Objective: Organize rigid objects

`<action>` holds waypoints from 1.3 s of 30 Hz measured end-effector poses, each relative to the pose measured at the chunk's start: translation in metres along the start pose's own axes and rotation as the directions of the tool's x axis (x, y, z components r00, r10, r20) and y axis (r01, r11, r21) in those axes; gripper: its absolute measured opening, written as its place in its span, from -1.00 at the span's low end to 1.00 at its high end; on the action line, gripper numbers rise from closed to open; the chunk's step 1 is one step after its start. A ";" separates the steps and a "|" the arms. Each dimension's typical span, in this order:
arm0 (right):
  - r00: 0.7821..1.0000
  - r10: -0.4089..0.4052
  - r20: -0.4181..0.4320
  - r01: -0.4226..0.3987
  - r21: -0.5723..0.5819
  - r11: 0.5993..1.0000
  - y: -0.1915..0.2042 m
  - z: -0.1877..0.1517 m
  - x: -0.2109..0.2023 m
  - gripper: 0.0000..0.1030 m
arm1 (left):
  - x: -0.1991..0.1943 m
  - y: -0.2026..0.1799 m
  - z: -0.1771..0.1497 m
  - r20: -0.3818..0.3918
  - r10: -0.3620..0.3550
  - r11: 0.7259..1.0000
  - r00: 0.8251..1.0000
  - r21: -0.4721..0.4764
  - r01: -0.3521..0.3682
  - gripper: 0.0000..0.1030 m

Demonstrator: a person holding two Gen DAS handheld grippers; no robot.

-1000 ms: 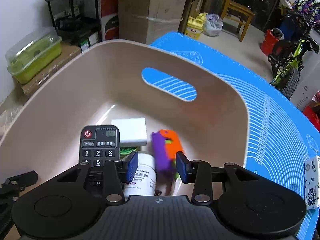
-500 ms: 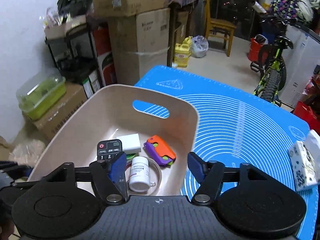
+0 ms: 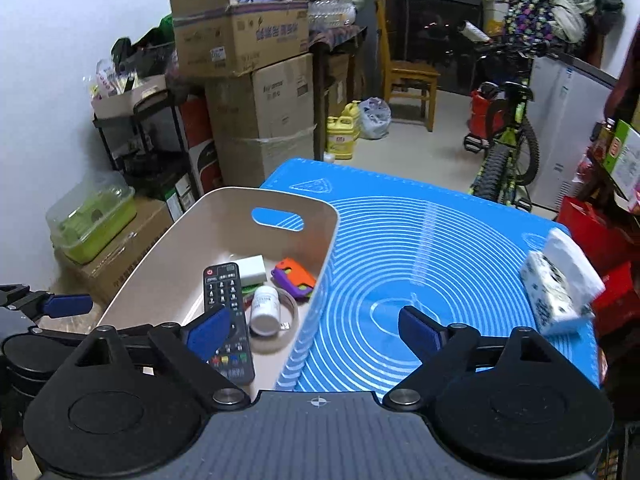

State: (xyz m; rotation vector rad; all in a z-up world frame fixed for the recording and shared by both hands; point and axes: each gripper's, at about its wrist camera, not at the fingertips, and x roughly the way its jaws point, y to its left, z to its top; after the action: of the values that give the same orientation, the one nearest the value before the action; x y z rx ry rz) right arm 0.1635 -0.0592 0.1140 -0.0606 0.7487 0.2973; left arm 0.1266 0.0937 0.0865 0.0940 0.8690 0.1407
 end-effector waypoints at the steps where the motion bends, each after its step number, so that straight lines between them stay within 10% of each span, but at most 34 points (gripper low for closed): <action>1: 1.000 -0.003 0.005 0.003 0.007 1.000 -0.002 -0.005 -0.008 0.81 | -0.006 -0.003 -0.003 0.004 -0.007 1.000 1.000 0.007 0.007 0.40; 17: 0.993 -0.089 0.079 0.085 0.054 0.995 -0.033 -0.084 -0.116 0.88 | -0.082 -0.032 -0.050 0.091 -0.070 0.997 0.993 0.025 0.068 0.40; 39: 0.975 -0.149 0.164 0.124 0.156 0.980 -0.054 -0.185 -0.164 0.88 | -0.116 -0.061 -0.119 0.235 -0.084 0.996 0.968 0.036 0.078 0.40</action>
State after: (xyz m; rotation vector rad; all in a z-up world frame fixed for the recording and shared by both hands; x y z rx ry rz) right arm -0.0571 -0.1805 0.0871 0.0509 0.5859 0.1140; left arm -0.0335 0.0174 0.0888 0.0977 0.6361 0.0400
